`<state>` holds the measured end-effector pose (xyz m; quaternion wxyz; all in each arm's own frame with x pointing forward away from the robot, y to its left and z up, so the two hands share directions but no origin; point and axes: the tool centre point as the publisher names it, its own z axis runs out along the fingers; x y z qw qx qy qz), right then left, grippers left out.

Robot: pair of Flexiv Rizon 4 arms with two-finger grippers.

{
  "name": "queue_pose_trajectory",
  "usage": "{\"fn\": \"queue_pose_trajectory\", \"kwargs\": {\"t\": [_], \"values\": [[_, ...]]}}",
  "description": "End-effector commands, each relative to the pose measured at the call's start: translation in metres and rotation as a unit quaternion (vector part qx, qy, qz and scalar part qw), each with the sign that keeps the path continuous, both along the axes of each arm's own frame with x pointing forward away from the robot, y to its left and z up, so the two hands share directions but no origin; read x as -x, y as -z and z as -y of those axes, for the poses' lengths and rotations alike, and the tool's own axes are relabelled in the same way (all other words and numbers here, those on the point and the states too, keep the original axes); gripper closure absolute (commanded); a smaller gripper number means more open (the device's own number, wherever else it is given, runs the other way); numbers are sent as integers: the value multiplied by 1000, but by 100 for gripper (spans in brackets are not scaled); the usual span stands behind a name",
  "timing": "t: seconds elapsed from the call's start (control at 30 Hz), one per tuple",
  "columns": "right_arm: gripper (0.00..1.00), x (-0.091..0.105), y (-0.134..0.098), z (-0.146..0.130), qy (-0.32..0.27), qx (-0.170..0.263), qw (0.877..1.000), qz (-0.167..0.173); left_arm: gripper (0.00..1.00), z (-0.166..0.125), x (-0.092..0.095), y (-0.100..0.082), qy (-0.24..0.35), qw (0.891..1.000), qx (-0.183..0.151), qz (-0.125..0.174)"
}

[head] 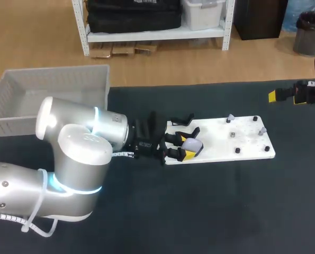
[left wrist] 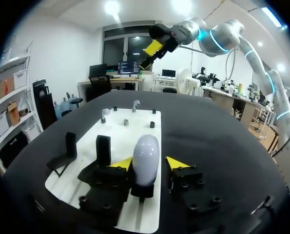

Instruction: Pick up each earbud case from the left stands, insert the matching earbuds, close the lid, and place the case in the box.

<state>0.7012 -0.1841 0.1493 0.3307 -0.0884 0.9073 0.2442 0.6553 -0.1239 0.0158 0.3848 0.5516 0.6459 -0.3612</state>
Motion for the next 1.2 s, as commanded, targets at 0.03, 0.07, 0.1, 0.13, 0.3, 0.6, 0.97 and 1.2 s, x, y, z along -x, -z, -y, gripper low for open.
{"fn": "queue_pose_trajectory", "kwargs": {"t": [0.03,0.07,0.1,0.13,0.3,0.6,0.97,1.2], "values": [[0,0,0,0,0,0,1000,0,63,1,-1,4,1,1000,1,0],[0,0,0,0,0,0,1000,0,64,1,-1,4,1,1000,1,-1],[0,0,0,0,0,0,1000,0,64,1,-1,4,1,1000,0,-1],[0,0,0,0,0,0,1000,0,64,0,-1,4,1,1000,0,-1],[0,0,0,0,0,0,1000,0,64,0,-2,4,0,1000,1,0],[0,0,0,0,0,0,1000,0,100,-1,0,2,3,1000,6,3],[0,0,0,0,0,0,1000,0,100,-10,0,-19,6,999,29,26],[0,0,0,0,0,0,1000,0,100,-24,-5,-49,20,998,40,53]]}}
